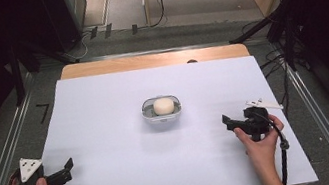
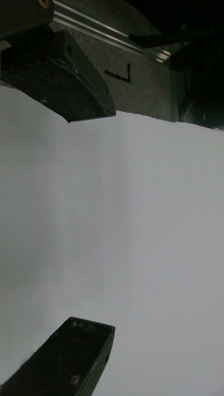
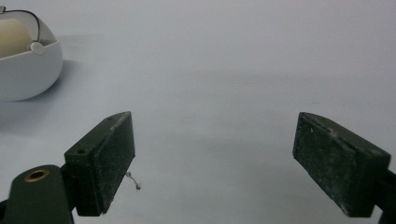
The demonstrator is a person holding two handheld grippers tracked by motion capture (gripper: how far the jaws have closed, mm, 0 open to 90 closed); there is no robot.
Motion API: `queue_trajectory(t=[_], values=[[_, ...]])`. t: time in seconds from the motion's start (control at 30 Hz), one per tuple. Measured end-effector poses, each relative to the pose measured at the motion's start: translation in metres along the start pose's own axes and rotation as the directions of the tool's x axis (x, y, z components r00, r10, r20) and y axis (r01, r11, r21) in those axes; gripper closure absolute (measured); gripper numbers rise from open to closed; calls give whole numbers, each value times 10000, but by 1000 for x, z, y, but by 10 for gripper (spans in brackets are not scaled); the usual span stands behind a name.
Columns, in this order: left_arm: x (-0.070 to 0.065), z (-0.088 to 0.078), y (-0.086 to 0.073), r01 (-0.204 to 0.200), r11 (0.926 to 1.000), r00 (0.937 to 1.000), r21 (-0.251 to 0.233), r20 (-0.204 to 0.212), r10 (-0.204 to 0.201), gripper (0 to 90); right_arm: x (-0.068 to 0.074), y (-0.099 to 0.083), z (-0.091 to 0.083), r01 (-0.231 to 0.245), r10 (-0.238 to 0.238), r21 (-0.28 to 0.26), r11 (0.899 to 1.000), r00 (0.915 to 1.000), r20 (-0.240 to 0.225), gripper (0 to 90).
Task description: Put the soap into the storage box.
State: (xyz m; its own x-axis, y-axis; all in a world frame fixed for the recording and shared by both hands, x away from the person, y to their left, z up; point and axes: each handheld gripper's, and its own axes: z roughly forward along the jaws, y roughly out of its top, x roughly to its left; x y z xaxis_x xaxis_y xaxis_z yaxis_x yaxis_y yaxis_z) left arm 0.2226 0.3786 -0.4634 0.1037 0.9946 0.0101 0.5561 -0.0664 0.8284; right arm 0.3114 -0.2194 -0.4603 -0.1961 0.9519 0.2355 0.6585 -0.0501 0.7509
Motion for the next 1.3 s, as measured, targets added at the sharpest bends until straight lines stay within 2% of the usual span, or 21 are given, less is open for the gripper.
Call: queue_trajectory(t=[0.57,0.7,1.3], values=[[0,0,0,-17,10000,10000,-8,-10,17,3,-35,-15,-21,-321,326,-136,9994,9988,371,134],[0,0,0,-29,10000,10000,-17,-22,29,3,-47,-19,-30,-386,395,-207,9990,9983,433,134],[0,-1,0,-21,10000,10000,-92,-92,20,3,-82,-36,-61,-756,791,-475,9960,9940,749,134]])
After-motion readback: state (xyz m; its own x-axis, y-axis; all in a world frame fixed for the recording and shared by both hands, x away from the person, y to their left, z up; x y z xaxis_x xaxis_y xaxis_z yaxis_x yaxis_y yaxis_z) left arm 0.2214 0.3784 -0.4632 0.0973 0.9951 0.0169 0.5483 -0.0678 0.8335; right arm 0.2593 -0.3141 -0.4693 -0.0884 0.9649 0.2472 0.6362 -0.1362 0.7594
